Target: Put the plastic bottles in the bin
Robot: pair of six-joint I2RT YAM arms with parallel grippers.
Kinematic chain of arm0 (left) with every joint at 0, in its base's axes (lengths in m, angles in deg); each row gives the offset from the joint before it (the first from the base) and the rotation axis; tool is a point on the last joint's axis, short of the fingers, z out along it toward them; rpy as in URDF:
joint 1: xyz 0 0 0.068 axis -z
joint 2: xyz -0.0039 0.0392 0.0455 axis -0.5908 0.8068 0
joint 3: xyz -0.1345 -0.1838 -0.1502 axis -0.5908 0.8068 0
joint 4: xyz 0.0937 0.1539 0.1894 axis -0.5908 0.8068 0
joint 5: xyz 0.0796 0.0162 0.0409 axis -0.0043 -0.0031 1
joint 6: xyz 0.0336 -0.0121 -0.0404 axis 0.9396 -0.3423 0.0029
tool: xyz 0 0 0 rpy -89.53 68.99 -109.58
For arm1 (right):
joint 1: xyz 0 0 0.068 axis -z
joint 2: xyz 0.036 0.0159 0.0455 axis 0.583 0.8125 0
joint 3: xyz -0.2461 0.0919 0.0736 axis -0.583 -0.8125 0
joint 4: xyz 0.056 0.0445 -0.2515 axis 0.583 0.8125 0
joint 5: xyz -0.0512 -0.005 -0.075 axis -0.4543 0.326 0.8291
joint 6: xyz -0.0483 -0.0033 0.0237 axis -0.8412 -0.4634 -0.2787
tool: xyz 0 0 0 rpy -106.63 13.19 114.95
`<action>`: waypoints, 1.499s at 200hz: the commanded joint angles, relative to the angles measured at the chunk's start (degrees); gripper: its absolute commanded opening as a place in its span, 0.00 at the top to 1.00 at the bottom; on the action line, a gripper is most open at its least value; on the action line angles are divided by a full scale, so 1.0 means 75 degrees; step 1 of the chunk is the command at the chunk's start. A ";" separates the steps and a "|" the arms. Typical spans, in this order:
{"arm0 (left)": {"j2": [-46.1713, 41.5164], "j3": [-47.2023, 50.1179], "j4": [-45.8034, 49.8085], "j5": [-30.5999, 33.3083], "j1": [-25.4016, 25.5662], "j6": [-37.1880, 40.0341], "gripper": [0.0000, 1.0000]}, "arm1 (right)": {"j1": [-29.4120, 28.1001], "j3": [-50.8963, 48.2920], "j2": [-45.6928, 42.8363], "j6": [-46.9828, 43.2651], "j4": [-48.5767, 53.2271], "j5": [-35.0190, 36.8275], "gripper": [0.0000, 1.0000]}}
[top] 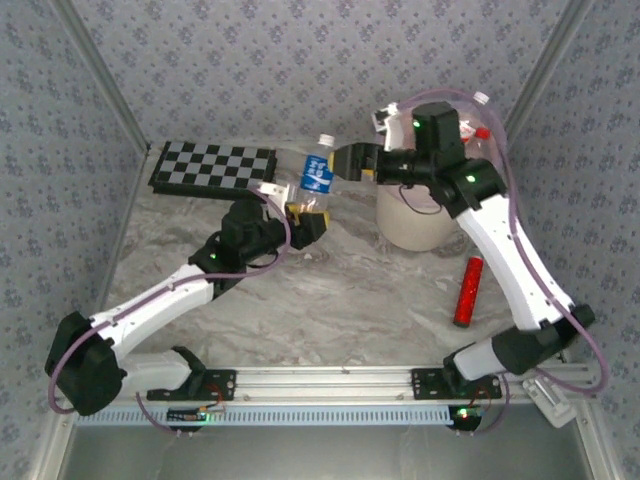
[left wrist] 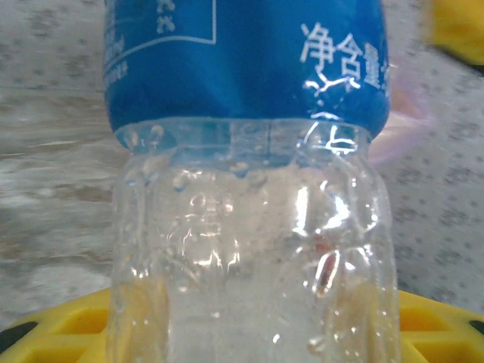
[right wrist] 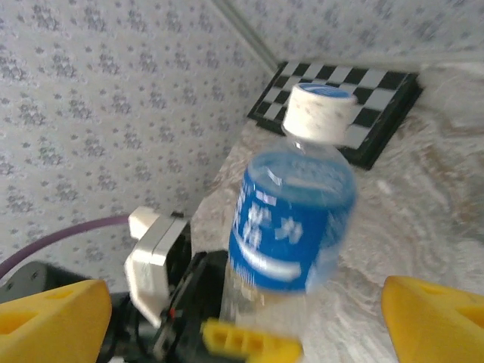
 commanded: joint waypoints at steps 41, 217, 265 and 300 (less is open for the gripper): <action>0.0043 -0.0608 -0.0720 -0.0452 0.0306 0.0009 0.75 | 0.0072 0.0102 0.0377 -0.0123 0.0271 0.0281 0.01; 0.0200 -0.1393 0.1972 -0.0495 0.0374 0.1201 0.00 | 0.2330 0.2458 -0.0100 -0.1879 0.1132 0.2361 0.63; 0.0262 -0.1323 0.2064 -0.0194 0.0265 0.1044 0.00 | 0.3031 0.3570 0.0742 -0.2766 0.1621 0.3708 0.68; 0.0489 -0.1424 0.2095 -0.0184 0.0236 0.0985 0.00 | 0.3007 0.3892 0.1630 -0.3246 0.1821 0.3719 0.70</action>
